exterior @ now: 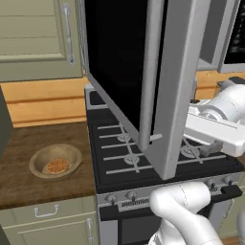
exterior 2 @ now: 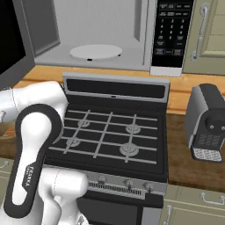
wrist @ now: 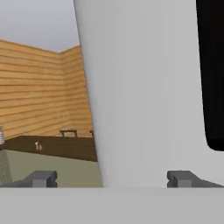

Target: Open the microwave, place the bowl with waffle inside the microwave, then close the microwave door and turn it on.

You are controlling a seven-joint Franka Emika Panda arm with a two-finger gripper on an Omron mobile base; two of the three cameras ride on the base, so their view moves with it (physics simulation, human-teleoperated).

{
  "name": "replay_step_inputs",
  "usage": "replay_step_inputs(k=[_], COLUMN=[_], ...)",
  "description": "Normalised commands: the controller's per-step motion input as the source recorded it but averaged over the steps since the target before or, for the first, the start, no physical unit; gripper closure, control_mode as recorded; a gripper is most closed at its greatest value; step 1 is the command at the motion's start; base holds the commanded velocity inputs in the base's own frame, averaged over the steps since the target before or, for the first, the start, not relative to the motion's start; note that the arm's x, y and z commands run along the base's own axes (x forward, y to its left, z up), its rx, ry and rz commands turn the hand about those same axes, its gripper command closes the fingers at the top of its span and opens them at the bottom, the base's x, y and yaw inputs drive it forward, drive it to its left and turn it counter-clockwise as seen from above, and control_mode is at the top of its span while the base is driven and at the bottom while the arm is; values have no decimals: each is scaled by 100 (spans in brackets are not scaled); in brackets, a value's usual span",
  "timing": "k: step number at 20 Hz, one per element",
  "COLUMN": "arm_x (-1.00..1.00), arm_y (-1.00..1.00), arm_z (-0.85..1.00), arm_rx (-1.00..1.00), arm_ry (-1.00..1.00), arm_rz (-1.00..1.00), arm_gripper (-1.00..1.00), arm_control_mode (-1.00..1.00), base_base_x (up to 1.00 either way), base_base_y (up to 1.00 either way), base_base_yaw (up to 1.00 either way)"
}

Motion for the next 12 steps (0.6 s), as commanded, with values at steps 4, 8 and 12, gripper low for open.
replay_step_inputs(k=[4,8,12], arm_x=[70,69,48], arm_y=[70,64,57], arm_z=[0,0,0], arm_rx=[1,1,1], arm_ry=[0,0,0], arm_rz=[-4,-2,-6], arm_gripper=[-100,-100,-100], arm_control_mode=[-100,-100,-100], base_base_x=[0,0,0], base_base_y=[0,0,0], base_base_yaw=[0,0,0])
